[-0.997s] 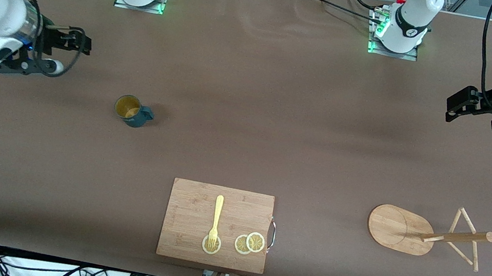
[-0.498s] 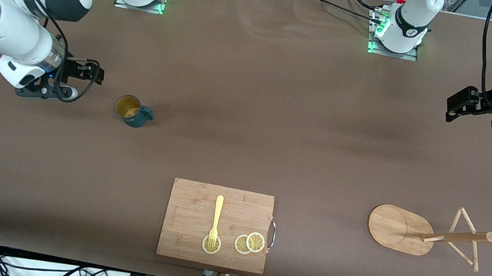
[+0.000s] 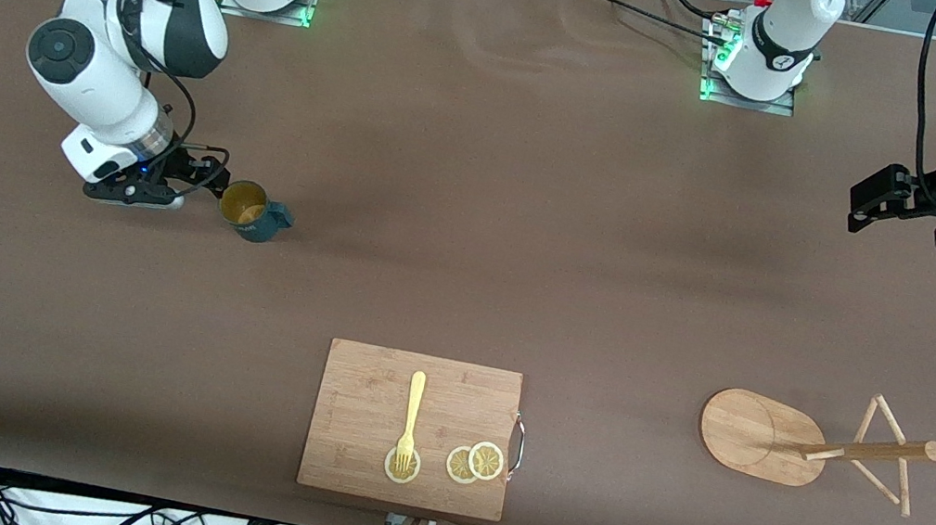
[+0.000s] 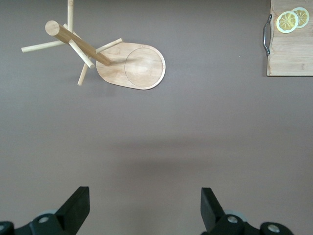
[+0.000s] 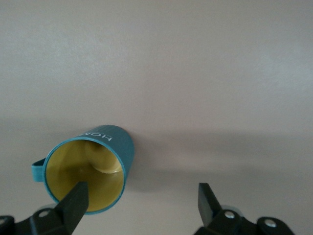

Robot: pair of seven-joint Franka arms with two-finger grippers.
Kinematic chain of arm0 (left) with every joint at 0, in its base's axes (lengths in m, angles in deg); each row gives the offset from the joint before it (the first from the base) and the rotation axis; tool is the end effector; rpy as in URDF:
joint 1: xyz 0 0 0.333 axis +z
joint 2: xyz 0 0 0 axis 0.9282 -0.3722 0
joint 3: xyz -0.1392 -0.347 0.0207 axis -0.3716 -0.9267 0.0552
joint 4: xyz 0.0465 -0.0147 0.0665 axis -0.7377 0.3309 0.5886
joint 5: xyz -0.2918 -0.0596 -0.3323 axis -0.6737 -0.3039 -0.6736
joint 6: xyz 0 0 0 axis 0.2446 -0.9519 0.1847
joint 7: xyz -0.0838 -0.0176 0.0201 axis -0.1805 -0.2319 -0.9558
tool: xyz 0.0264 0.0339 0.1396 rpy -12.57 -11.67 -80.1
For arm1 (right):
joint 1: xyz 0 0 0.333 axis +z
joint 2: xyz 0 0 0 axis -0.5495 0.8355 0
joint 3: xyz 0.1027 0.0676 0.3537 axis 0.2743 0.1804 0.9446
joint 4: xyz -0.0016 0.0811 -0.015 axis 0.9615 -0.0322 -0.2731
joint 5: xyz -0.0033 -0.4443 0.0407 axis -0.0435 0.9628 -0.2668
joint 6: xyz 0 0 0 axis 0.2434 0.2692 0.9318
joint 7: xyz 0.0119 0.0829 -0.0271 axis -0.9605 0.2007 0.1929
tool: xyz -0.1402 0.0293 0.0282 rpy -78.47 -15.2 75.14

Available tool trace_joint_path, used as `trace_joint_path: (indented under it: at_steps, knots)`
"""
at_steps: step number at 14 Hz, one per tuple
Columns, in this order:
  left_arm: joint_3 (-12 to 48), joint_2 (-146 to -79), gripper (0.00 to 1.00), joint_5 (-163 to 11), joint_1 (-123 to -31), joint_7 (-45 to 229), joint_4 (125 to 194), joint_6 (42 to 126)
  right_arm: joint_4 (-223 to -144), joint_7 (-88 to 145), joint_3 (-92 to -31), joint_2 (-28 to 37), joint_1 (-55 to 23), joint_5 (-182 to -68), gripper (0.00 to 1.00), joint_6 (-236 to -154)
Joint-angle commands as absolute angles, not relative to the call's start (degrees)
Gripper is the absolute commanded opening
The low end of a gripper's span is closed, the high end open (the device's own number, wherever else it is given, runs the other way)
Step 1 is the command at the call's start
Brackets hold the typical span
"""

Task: Pass cup and hang on rack
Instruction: 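Reach the right gripper down to the teal mug's rim, then grip the mug rim with the right gripper and slide it toward the table center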

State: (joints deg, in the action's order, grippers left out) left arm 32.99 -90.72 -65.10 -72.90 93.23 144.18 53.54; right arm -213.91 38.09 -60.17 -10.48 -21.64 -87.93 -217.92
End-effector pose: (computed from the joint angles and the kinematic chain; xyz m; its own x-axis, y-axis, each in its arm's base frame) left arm 0.6232 -0.0793 0.6536 0.9999 0.0003 -0.0108 -0.0001 -0.9994 -0.0357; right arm 0.5784 0.0790 0.2769 0.9977 0.0665 0.0139 0.0664 -0.9977 0.0139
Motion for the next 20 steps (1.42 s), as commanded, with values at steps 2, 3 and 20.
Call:
trace_joint_path:
  at_steps: [2, 3, 20]
  knots:
    - [33.0, -91.5, 1.00, -65.4, -72.7, 92.0, 142.3, 52.8, -214.5, 39.7, -60.0, -7.4, -20.4, -88.3, 0.58, -220.6]
    - [33.0, -91.5, 1.00, -65.4, -72.7, 92.0, 142.3, 52.8, -214.5, 39.7, -60.0, -6.5, -20.3, -88.2, 0.27, -221.1]
    - [33.0, -91.5, 1.00, -65.4, -72.7, 92.0, 142.3, 52.8, -182.1, 67.8, -51.5, 5.2, -9.7, -88.5, 0.00, -197.4]
